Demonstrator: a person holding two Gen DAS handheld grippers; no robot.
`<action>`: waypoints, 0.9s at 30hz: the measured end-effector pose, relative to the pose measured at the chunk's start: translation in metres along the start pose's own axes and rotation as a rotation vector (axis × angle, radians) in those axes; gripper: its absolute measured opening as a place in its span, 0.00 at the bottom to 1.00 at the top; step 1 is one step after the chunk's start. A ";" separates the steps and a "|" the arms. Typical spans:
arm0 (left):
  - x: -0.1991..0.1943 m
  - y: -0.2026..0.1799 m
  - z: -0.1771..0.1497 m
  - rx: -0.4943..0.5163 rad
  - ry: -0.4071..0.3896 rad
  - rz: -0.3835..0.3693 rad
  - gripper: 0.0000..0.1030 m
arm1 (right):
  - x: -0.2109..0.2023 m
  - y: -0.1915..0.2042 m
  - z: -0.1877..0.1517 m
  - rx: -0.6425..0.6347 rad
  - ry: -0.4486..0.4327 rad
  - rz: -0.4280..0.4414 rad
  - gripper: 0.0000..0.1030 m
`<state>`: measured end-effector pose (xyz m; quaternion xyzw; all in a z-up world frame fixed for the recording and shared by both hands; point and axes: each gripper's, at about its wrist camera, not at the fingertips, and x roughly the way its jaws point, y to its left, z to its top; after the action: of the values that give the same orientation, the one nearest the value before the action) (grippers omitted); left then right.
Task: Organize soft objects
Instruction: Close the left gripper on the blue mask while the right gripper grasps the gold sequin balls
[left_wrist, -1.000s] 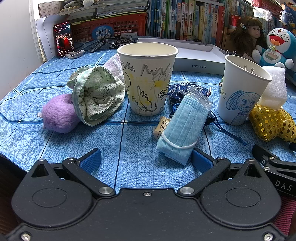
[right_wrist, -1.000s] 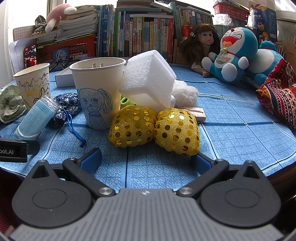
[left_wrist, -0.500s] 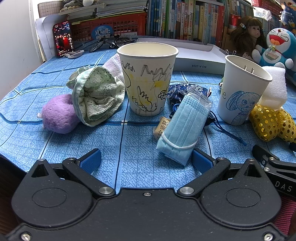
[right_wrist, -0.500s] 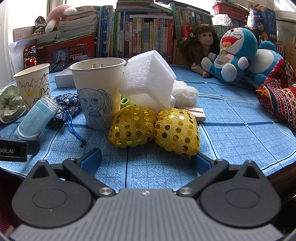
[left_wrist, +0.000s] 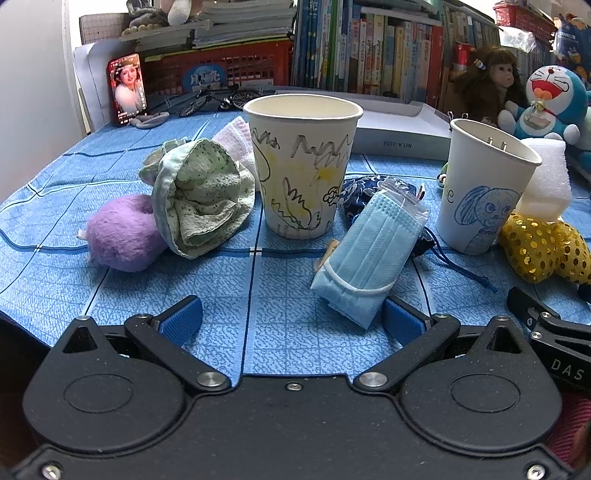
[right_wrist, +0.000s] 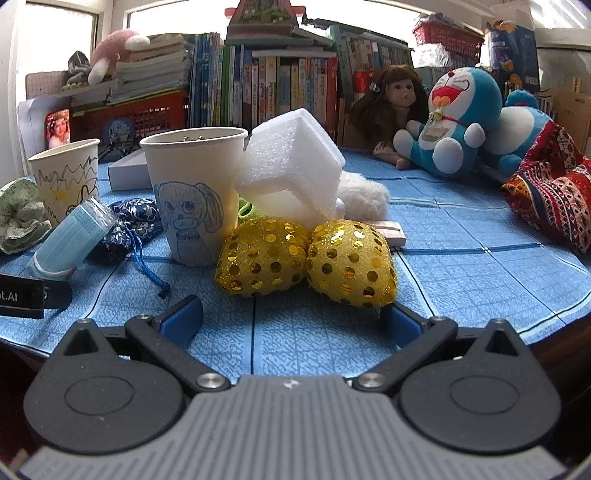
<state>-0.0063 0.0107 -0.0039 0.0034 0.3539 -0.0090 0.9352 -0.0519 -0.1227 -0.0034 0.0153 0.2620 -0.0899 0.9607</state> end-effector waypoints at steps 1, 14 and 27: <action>-0.001 -0.001 -0.002 0.003 -0.008 0.001 1.00 | 0.000 0.000 -0.001 0.000 -0.008 -0.001 1.00; -0.032 -0.012 0.000 0.068 -0.154 -0.026 0.89 | -0.018 -0.003 -0.003 -0.011 -0.147 -0.042 1.00; -0.030 -0.025 0.010 0.117 -0.170 -0.113 0.57 | -0.027 -0.027 -0.001 0.037 -0.243 -0.058 0.89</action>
<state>-0.0224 -0.0142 0.0235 0.0373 0.2716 -0.0828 0.9581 -0.0798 -0.1443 0.0095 0.0142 0.1422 -0.1235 0.9820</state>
